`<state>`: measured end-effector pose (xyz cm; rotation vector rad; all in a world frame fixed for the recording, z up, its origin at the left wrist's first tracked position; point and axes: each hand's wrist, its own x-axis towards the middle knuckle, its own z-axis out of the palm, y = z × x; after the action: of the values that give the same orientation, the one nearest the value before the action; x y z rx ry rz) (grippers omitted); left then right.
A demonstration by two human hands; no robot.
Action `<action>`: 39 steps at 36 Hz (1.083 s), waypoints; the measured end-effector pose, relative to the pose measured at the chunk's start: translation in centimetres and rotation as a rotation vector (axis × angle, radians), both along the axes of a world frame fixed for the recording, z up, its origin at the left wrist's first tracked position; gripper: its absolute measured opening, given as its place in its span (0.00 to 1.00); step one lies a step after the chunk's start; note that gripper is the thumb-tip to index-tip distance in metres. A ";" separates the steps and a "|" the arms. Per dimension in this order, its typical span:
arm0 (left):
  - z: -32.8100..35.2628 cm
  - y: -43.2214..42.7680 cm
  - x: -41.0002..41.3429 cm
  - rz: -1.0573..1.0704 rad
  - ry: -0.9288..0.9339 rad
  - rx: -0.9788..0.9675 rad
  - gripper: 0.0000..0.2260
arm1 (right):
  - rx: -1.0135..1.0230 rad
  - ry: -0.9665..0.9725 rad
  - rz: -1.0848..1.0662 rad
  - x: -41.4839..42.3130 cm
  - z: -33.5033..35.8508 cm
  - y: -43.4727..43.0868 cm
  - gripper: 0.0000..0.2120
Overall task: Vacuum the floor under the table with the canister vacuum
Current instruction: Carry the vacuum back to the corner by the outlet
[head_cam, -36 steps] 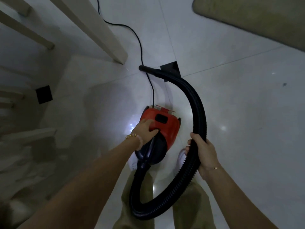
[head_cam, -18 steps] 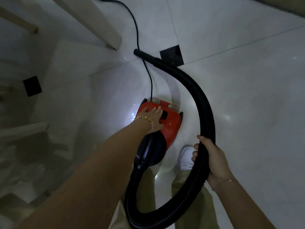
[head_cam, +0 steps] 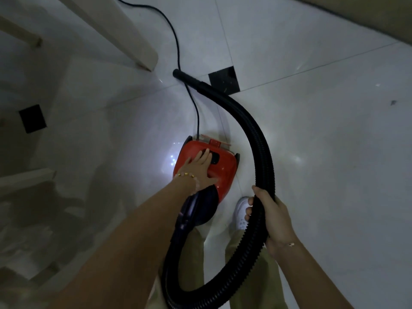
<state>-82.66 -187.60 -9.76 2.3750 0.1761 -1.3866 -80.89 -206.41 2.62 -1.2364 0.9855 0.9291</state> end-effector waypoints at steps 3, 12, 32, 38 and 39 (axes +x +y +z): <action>1.5 -0.8 -2.3 0.283 -0.082 -0.066 0.33 | 0.004 -0.003 0.004 -0.4 0.3 -0.1 0.08; 5.0 -3.6 -6.7 1.044 0.105 -0.011 0.20 | -0.048 -0.101 0.114 0.0 3.3 0.8 0.07; 38.4 -2.0 8.8 1.730 -0.254 -0.509 0.08 | 0.140 -0.317 0.312 19.6 38.7 -5.9 0.11; 49.2 -0.3 13.0 1.712 -0.410 -0.686 0.06 | 0.230 -0.395 0.269 24.3 48.4 -5.1 0.11; 50.8 0.1 14.1 1.687 -0.424 -0.704 0.05 | 0.255 -0.407 0.263 25.1 49.8 -4.6 0.11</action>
<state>-68.55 -187.49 41.07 1.0675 1.0226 -0.0391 -55.84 -211.03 52.46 -1.2877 0.3766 0.9235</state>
